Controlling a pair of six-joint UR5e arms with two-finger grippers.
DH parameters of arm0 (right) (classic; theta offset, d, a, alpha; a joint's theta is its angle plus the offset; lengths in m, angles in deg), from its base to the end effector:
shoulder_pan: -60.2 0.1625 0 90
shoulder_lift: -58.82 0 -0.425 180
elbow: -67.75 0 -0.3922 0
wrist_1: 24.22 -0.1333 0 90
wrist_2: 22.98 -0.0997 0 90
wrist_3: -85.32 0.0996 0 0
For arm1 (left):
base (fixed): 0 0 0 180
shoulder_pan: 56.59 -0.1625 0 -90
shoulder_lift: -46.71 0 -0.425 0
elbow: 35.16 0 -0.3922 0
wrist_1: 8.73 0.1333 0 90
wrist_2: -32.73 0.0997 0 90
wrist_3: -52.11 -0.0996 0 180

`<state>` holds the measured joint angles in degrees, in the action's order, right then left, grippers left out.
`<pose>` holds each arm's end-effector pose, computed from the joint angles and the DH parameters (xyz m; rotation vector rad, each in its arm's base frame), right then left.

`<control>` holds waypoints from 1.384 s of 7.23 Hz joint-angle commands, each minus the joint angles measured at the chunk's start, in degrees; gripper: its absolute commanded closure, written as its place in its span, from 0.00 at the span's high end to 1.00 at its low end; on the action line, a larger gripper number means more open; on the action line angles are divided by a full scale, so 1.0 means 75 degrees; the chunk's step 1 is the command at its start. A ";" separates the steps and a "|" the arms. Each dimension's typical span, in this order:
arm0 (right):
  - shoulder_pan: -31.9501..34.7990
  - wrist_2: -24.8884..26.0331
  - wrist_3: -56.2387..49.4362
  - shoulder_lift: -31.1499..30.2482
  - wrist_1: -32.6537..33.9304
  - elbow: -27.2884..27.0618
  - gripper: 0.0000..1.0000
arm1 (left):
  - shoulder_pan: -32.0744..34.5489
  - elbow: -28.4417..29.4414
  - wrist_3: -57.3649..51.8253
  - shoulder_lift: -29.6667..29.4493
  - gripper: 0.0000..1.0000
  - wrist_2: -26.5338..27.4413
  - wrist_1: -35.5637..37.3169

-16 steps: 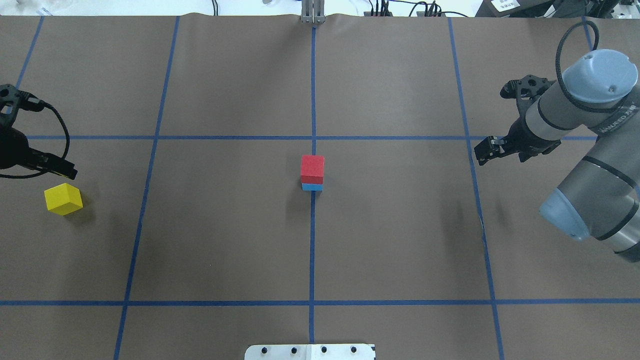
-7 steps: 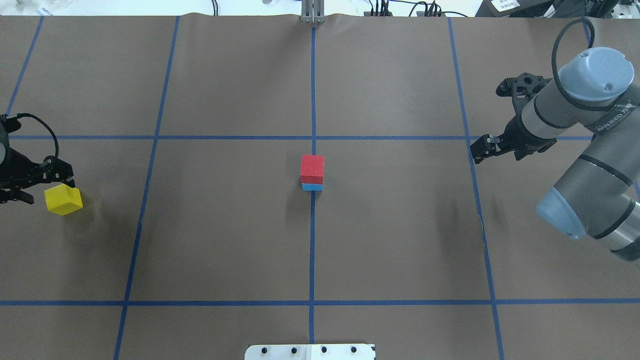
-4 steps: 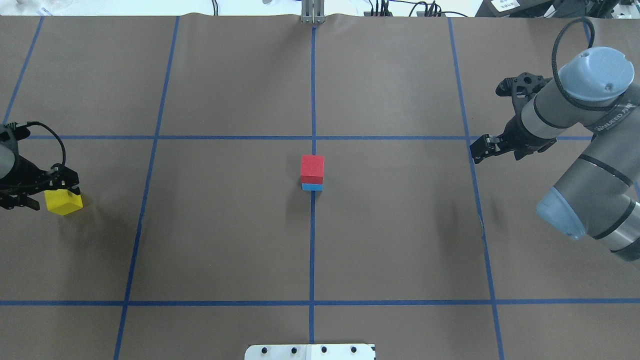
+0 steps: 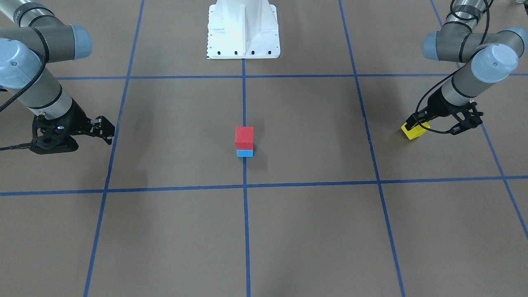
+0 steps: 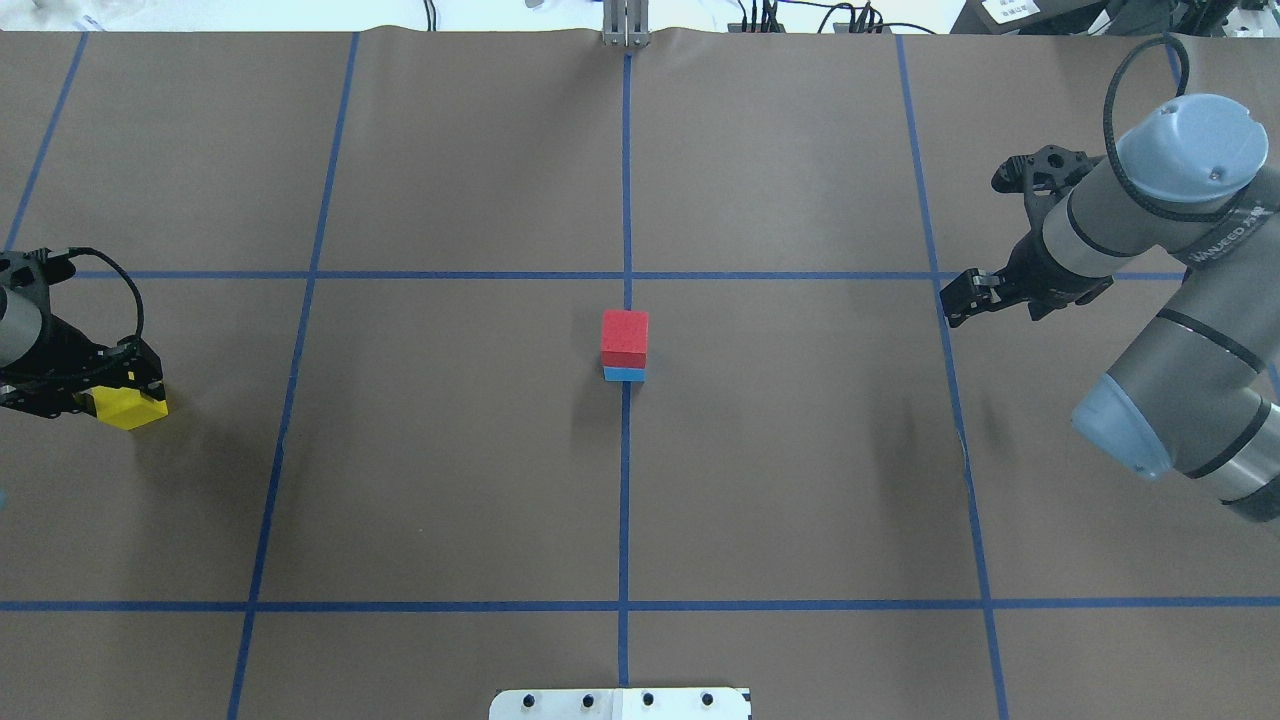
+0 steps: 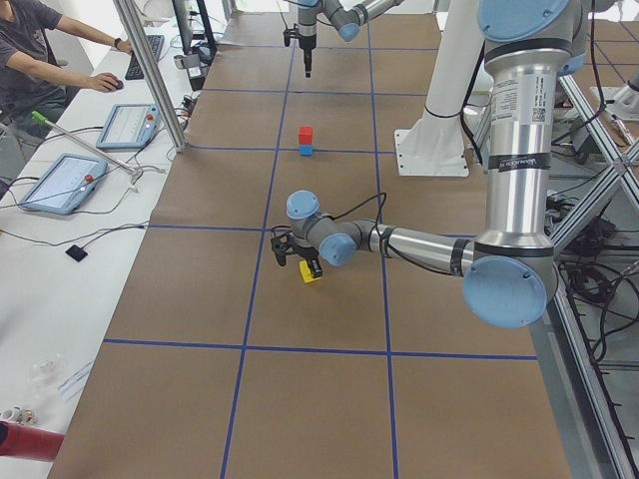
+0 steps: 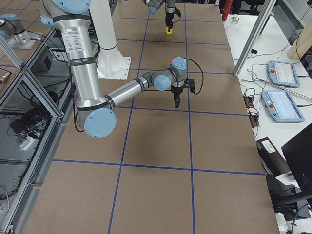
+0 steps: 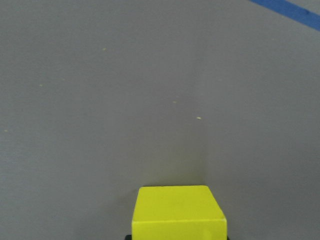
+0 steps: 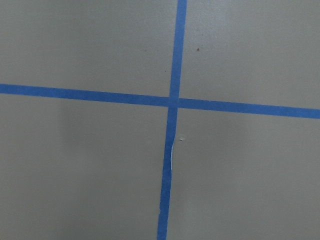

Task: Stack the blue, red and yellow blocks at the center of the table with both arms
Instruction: 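Carry the yellow cube with the left gripper above the red cube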

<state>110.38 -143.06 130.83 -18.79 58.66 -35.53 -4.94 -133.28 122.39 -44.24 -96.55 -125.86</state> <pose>-0.3043 -0.4952 0.4262 0.0650 -0.7535 -0.0557 0.2678 -0.4516 0.5289 -0.1845 0.8808 -0.3029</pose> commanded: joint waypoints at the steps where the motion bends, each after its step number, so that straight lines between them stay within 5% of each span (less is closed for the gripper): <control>1: 0.0000 0.0003 -0.0009 0.0000 0.0000 0.0012 1.00 | 0.0016 -0.1243 0.0005 -0.1398 0.00 -0.0492 0.1508; 3: 0.0000 0.0003 -0.0009 0.0012 0.0000 0.0012 1.00 | -0.0646 -0.1519 0.0192 -0.4220 0.00 -0.0085 0.4693; 4: 0.0000 -0.0009 -0.0009 0.0012 0.0000 0.0001 1.00 | -0.1220 -0.1496 0.0331 -0.5045 0.00 0.0602 0.5299; 6: 0.0012 0.0003 -0.0009 0.0000 0.0000 -0.0011 1.00 | -0.2113 -0.0798 0.0217 -0.5938 0.00 0.1611 0.5247; 8: 0.0012 0.0003 -0.0009 0.0000 0.0000 -0.0011 1.00 | -0.2538 0.1168 -0.0100 -0.7309 0.00 0.2295 0.5188; 10: 0.0012 0.0003 -0.0009 0.0000 0.0000 -0.0034 1.00 | -0.2538 0.1538 -0.0136 -0.7350 0.00 0.2425 0.4967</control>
<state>110.47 -143.04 130.76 -18.79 58.66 -35.67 -23.76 -124.52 121.68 -98.32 -79.35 -87.60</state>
